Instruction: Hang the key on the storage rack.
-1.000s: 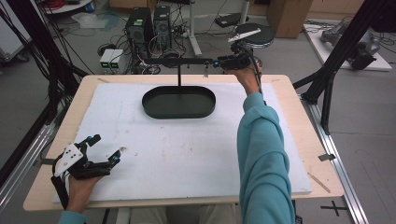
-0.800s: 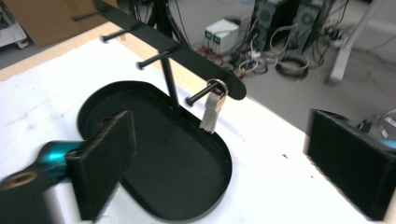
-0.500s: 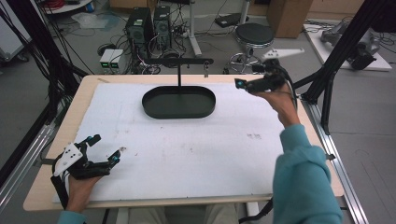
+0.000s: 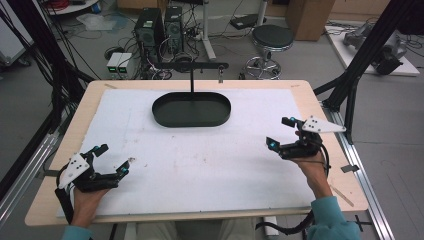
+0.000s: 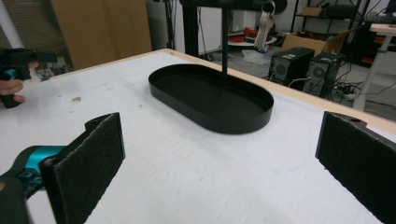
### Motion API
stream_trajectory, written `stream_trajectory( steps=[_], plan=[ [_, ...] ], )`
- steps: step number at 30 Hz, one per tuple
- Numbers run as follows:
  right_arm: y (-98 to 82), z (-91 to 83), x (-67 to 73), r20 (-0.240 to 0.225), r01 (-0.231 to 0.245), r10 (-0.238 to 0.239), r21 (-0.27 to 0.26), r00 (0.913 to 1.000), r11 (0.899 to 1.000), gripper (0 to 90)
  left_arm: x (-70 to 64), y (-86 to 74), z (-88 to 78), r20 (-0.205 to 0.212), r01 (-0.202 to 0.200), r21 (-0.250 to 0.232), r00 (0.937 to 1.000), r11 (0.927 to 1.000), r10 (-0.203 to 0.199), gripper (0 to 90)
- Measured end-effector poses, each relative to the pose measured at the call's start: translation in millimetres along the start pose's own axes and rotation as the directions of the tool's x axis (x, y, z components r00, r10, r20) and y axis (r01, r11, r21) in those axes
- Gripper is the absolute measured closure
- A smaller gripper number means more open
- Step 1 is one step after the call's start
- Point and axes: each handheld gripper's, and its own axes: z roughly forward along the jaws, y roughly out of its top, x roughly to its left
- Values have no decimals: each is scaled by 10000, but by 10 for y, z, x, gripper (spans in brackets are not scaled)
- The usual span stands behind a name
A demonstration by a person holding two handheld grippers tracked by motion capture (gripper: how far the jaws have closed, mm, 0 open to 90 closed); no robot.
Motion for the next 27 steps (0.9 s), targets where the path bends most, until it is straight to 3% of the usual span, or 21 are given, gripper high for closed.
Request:
stream_trajectory(
  steps=[3,8,12,15,19,27],
  plan=[
    [-204,-41,20,52,-207,210,-430,9998,9989,4,-1,0,1,15,3,-2,10000,10000,-3,18],
    [-430,-86,80,384,32,5,-972,9993,9953,4,0,0,0,19,-1,7,10000,10000,1,18],
    [-614,-115,116,515,-91,174,-1573,9985,9875,5,0,0,0,39,-19,-3,10000,10000,19,17],
    [-736,-118,130,728,-97,225,-1715,9971,9851,4,-1,0,0,43,-21,-1,10000,10000,21,18],
    [-830,-104,144,789,32,101,-1673,9968,9859,4,0,0,1,55,3,-7,10000,10000,-3,17],
    [-846,-120,188,1056,375,-178,-1872,9942,9816,5,3,1,3,69,2,30,10000,10000,-2,18]
  ],
)
